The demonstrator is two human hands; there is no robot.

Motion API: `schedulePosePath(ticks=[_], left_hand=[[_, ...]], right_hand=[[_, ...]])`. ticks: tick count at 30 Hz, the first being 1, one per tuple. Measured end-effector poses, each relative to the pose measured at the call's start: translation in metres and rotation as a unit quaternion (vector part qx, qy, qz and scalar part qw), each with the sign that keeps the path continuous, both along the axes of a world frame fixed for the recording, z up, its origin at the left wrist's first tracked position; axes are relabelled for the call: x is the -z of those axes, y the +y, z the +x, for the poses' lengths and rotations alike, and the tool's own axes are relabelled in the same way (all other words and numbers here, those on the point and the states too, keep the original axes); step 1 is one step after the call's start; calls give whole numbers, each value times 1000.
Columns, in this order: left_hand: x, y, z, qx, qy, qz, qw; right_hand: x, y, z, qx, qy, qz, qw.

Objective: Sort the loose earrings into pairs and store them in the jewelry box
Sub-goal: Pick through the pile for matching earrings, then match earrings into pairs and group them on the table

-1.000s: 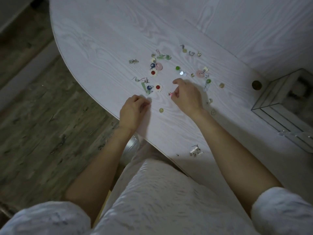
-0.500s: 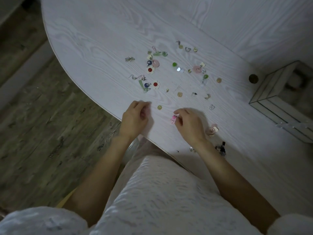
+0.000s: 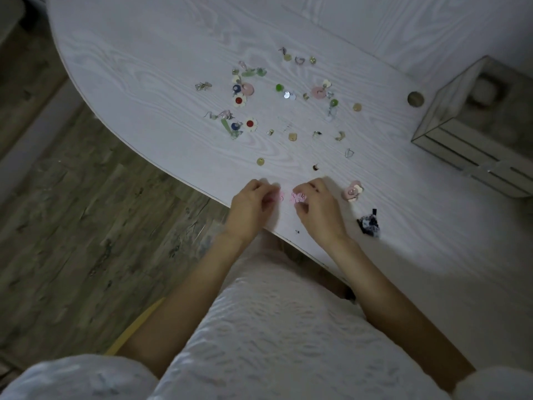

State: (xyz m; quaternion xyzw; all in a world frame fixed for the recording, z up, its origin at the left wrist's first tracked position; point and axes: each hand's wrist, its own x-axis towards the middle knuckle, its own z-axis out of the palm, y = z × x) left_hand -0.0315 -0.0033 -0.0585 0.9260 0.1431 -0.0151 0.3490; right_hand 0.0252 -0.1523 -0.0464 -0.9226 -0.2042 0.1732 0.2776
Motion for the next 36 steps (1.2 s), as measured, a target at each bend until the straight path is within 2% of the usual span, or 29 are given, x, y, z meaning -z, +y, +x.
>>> schedulePosePath(ticks=[8, 15, 24, 32, 36], left_hand=[[1, -34, -3, 40, 21, -10, 999], [4, -37, -8, 39, -14, -29, 999], [-9, -16, -3, -15, 20, -162, 987], [-27, 91, 57, -101, -49, -51, 992], [-18, 128, 114, -111, -22, 12, 994]], right_hand=[[-7, -7, -14, 12, 23, -41, 999], [-8, -10, -13, -24, 32, -91, 995], [-21, -15, -5, -13, 36, -76, 996], [-47, 60, 73, -101, -44, -1, 994], [-28, 114, 110, -140, -54, -36, 988]])
